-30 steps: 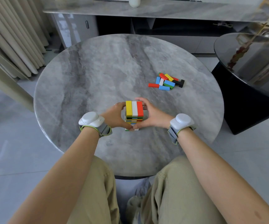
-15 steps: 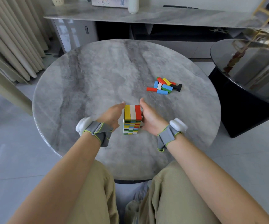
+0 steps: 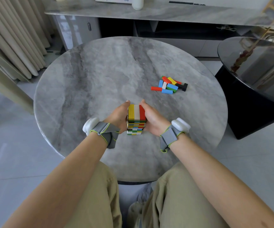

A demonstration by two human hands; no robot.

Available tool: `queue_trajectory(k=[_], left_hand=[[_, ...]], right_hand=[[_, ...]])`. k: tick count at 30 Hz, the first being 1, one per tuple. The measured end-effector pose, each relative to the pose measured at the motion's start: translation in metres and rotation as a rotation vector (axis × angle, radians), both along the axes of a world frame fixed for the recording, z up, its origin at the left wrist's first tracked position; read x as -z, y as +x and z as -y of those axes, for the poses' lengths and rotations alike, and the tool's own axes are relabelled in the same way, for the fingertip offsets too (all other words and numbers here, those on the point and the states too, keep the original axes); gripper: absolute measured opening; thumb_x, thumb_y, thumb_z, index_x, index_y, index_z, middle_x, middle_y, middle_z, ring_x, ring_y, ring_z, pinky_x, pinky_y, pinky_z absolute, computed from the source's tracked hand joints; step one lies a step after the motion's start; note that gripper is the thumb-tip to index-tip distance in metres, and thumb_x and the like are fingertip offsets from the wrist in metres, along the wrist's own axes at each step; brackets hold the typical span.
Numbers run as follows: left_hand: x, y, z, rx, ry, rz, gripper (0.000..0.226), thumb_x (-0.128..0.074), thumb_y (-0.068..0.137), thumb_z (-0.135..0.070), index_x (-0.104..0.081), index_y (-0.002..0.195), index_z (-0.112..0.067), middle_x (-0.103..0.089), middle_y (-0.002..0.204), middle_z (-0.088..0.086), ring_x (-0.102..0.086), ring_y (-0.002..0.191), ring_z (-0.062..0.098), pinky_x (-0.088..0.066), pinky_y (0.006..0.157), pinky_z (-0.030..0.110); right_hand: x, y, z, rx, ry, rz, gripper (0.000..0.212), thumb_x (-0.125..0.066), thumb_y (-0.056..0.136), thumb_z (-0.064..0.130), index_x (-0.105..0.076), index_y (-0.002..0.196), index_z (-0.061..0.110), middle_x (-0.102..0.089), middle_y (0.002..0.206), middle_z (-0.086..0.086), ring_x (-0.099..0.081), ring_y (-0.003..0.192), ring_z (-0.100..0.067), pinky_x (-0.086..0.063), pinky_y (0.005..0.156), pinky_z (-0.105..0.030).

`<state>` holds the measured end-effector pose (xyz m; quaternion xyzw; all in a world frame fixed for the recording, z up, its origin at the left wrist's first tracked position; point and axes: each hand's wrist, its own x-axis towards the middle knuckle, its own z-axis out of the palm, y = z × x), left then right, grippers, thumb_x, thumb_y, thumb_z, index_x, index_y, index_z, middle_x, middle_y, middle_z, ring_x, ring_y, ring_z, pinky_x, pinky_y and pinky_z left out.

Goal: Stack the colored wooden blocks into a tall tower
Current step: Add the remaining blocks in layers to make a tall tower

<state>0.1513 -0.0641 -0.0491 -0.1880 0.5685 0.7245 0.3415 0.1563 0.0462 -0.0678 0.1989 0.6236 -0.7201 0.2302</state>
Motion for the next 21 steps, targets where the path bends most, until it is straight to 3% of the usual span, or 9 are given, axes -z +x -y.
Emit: queue_trajectory(k=[4,8,18,21], left_hand=[[-0.002,0.001,0.0,-0.056,0.013,0.001,0.055,-0.026,0.101,-0.04,-0.042,0.136,-0.001,-0.052,0.132,0.025,-0.057,0.104,0.035,-0.049,0.072,0.042],[0.0,0.0,0.0,-0.078,0.005,-0.001,0.055,-0.027,0.101,-0.04,-0.043,0.136,-0.001,-0.052,0.132,0.026,-0.056,0.112,0.037,-0.047,0.083,0.046],[-0.002,0.002,-0.001,-0.06,0.007,-0.007,0.056,-0.025,0.101,-0.042,-0.043,0.136,-0.002,-0.052,0.132,0.025,-0.055,0.112,0.037,-0.045,0.086,0.045],[-0.01,0.005,-0.002,0.002,0.008,-0.03,0.06,-0.021,0.101,-0.043,-0.042,0.136,0.001,-0.063,0.111,0.022,-0.058,0.097,0.034,-0.046,0.076,0.041]], right_hand=[[-0.004,0.001,0.0,0.022,-0.007,0.015,0.039,-0.026,0.1,0.047,-0.052,0.085,0.021,-0.058,0.079,-0.006,-0.059,0.072,-0.019,-0.048,0.064,-0.031],[-0.006,0.001,0.002,0.029,-0.01,0.013,0.039,-0.027,0.1,0.047,-0.052,0.086,0.02,-0.058,0.079,-0.007,-0.059,0.073,-0.02,-0.049,0.067,-0.033],[-0.011,0.002,0.002,-0.02,-0.041,0.033,0.04,-0.025,0.098,0.051,-0.051,0.087,0.022,-0.06,0.085,-0.008,-0.06,0.078,-0.021,-0.05,0.073,-0.036],[-0.009,0.0,0.001,-0.004,-0.054,0.035,0.05,-0.02,0.095,0.059,-0.052,0.087,0.022,-0.06,0.083,-0.006,-0.06,0.077,-0.019,-0.05,0.072,-0.035]])
